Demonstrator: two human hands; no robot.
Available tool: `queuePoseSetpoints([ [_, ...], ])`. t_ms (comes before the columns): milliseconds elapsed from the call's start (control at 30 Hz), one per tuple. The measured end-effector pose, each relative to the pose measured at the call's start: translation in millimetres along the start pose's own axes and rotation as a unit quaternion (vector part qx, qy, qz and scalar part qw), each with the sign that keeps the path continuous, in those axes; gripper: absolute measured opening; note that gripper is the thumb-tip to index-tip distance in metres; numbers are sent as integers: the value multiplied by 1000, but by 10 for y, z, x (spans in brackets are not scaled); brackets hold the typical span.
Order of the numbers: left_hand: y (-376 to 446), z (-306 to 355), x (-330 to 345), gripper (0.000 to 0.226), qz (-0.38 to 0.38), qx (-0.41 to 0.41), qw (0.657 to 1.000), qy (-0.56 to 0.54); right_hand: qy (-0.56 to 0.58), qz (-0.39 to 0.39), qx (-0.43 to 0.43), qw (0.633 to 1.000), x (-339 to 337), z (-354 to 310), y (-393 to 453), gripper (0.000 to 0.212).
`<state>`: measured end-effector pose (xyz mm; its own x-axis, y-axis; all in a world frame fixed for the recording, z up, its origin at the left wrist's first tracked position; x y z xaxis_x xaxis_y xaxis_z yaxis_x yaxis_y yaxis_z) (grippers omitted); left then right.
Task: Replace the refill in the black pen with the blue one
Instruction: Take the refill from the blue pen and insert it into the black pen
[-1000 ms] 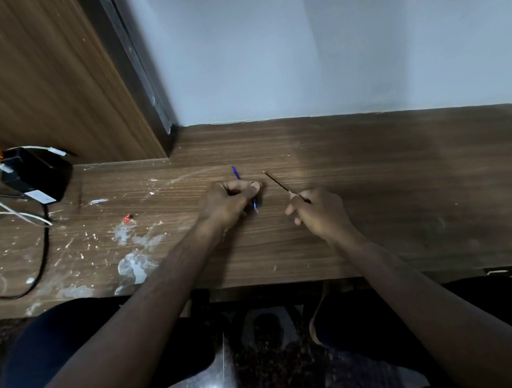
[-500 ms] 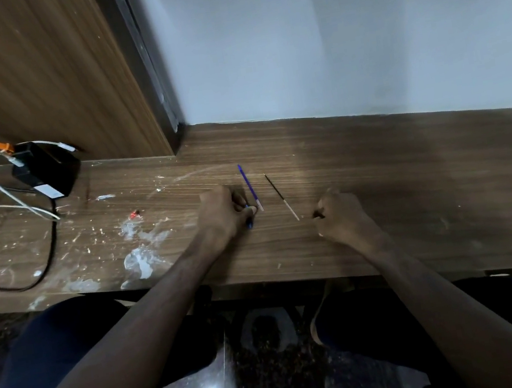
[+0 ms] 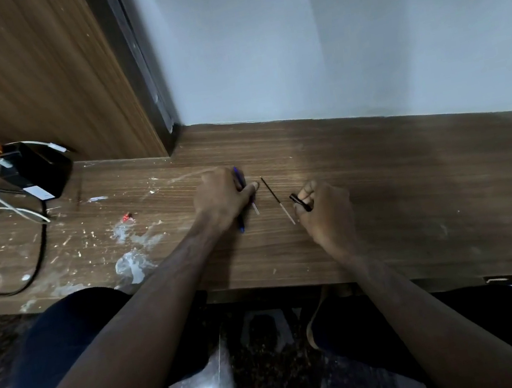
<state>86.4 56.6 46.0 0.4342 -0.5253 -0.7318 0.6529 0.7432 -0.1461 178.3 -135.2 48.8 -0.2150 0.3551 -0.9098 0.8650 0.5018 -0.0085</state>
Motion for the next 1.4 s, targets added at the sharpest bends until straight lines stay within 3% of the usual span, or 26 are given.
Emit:
queuePoseSetpoints([
  [200, 58, 71, 54, 42, -4, -13, 999, 31, -12, -20, 22, 999, -6, 58, -4, 13],
  [333, 28, 144, 81, 14, -36, 5, 999, 40, -11, -32, 10, 999, -14, 67, -5, 12],
  [500, 22, 137, 28, 20, -29, 20, 999, 23, -9, -47, 10, 999, -39, 40, 0, 11],
  [667, 192, 87, -208, 48, 12, -57, 995, -77, 30, -65, -19, 997, -66, -82, 49, 8],
  [733, 231, 65, -243, 38, -16, -110, 969, -219, 68, -84, -34, 994, -51, -146, 52, 11],
  [800, 216, 57, -231, 29, -69, -145, 911, -379, 89, -97, -44, 990, -43, -202, 27, 13],
  [867, 183, 51, -222, 24, -87, -160, 870, -457, 116, -108, -41, 987, -44, -239, 0, 13],
  [967, 145, 89, -287, 10, -59, -154, 842, -513, 175, -124, -17, 977, -92, -293, -20, 16],
  [1133, 28, 157, -431, 1, -14, -90, 843, -530, 206, -124, -36, 970, -193, -358, -30, 20],
  [1400, 37, 152, -370, 8, 7, -57, 847, -528, 217, -123, -24, 968, -191, -424, -58, 17],
])
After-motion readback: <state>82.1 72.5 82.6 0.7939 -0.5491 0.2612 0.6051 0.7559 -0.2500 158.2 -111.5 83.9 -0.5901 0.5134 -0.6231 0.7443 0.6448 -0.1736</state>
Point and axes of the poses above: each hand's wrist, its own y-axis towards the middle knuckle, its own x-axis out of the palm, z = x × y, the point moved 2 cm from there along y, towards the middle knuckle, and after that the axes turned 12 degrees about -y, right-handed, at the moved point
